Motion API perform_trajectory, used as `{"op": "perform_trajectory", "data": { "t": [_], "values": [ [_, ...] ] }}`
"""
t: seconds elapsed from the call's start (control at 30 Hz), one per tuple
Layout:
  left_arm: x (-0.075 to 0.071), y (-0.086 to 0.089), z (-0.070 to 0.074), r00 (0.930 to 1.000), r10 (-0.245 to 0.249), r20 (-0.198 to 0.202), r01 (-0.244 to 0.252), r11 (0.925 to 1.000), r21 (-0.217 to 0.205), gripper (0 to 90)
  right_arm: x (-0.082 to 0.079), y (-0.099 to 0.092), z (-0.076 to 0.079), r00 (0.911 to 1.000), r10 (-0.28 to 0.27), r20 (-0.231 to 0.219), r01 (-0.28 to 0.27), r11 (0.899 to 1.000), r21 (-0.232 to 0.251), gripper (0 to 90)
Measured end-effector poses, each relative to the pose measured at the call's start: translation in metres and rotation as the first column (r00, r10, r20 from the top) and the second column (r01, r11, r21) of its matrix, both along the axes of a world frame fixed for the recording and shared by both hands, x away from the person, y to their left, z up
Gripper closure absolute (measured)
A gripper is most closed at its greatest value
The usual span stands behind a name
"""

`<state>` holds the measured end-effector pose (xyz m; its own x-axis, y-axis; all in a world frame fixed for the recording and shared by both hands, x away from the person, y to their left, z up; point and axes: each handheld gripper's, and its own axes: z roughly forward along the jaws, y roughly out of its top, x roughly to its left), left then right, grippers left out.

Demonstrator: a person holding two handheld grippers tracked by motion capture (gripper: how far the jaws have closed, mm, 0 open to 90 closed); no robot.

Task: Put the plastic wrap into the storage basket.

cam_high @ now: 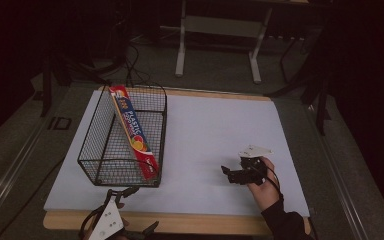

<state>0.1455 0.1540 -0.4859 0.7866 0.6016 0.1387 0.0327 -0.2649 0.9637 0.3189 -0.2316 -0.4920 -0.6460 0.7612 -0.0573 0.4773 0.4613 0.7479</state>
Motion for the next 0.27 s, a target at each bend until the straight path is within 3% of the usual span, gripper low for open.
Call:
{"op": "perform_trajectory", "data": {
  "t": [0.27],
  "values": [
    [-0.0007, 0.0007, 0.0003, 1.0000, -0.003, 0.001, 0.003, 1.0000, 0.002, 0.2, 0.0019, -0.0003, -0.0033, 0.9998, 0.010, 0.014, -0.010, 1.000, -0.026, 14.8]
  ]
}}
